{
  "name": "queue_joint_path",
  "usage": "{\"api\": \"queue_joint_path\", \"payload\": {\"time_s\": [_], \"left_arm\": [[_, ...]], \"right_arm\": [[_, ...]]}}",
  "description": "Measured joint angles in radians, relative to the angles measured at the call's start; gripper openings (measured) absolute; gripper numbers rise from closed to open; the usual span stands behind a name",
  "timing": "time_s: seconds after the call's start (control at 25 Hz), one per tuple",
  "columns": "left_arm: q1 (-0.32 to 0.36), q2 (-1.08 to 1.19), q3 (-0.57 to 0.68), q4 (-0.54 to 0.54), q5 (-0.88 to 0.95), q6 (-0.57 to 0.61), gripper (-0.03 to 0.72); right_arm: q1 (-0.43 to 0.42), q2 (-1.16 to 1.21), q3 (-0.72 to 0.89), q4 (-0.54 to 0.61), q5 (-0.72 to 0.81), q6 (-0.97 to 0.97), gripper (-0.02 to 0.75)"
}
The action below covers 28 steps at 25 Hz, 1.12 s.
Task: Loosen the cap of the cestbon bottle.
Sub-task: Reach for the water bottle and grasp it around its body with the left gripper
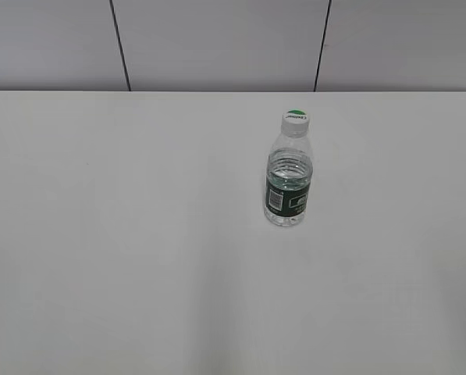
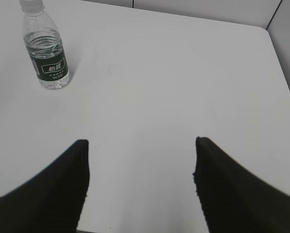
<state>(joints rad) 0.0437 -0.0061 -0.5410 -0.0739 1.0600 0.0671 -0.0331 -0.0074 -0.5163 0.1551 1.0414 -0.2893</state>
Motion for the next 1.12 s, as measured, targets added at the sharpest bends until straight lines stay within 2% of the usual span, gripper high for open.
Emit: {"api": "queue_joint_path", "payload": {"time_s": [0.36,0.8,0.92,1.12], "left_arm": [[0.0,0.0,0.0,0.001,0.0,0.0,0.453],[0.0,0.0,0.0,0.002,-0.001,0.0,0.385],[0.0,0.002,-0.013,0.0,-0.022,0.0,0.405],[0.0,0.093,-0.054,-0.035,-0.093,0.0,0.496]], "right_arm": [[0.0,0.0,0.0,0.0,0.0,0.0,0.516],[0.0,0.0,0.0,0.0,0.0,0.0,0.516],[0.0,0.0,0.0,0.0,0.0,0.0,0.516],[0.0,0.0,0.0,0.0,0.0,0.0,0.516]]}}
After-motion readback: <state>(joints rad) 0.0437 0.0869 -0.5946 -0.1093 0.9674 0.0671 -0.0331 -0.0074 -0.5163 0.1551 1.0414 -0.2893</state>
